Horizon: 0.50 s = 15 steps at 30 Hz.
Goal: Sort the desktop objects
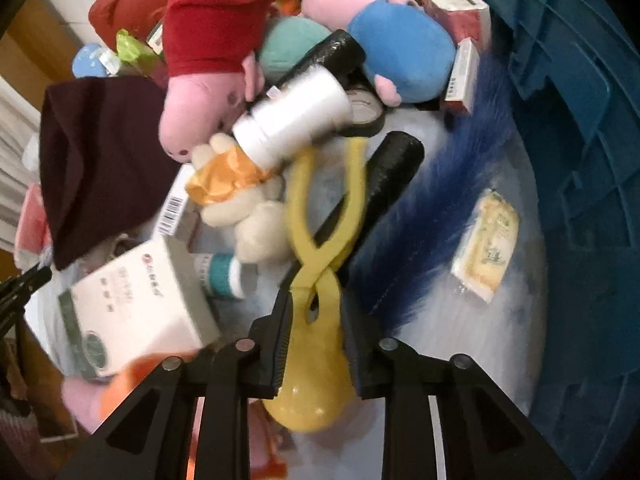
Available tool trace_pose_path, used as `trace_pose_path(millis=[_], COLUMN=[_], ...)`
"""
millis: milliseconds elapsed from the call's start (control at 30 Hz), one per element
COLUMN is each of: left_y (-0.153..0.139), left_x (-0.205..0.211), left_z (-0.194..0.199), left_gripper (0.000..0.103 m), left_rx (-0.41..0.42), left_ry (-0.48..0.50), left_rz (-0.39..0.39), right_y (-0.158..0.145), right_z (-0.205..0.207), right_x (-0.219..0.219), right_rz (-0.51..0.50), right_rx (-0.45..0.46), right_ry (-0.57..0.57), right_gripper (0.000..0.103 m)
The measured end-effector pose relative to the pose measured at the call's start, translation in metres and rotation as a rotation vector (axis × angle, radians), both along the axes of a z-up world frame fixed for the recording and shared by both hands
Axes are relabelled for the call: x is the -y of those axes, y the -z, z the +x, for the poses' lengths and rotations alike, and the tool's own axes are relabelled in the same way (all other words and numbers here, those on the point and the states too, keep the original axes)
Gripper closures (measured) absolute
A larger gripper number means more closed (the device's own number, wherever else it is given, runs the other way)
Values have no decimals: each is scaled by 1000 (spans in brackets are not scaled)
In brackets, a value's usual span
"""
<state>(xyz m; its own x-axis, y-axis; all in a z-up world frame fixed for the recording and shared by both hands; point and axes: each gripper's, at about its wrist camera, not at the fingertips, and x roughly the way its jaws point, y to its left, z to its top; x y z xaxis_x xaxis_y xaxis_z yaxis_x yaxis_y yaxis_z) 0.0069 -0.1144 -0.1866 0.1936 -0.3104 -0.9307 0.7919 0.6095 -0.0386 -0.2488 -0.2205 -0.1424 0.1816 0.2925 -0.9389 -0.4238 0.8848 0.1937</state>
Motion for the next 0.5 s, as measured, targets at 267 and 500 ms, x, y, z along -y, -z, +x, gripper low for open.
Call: trace_pose_path(millis=[267,500], left_y=[39,34], left_x=[2,5], left_z=[17,15], left_gripper=[87,87], left_rx=[-28,-6], left_ry=[-27,-30], left_rz=[68,36], right_y=[11,24], right_z=[8,13], right_x=[-5,-20], right_rz=[-37,-43], right_rx=[-16,-35], right_ry=[8,1], right_gripper=[47,66])
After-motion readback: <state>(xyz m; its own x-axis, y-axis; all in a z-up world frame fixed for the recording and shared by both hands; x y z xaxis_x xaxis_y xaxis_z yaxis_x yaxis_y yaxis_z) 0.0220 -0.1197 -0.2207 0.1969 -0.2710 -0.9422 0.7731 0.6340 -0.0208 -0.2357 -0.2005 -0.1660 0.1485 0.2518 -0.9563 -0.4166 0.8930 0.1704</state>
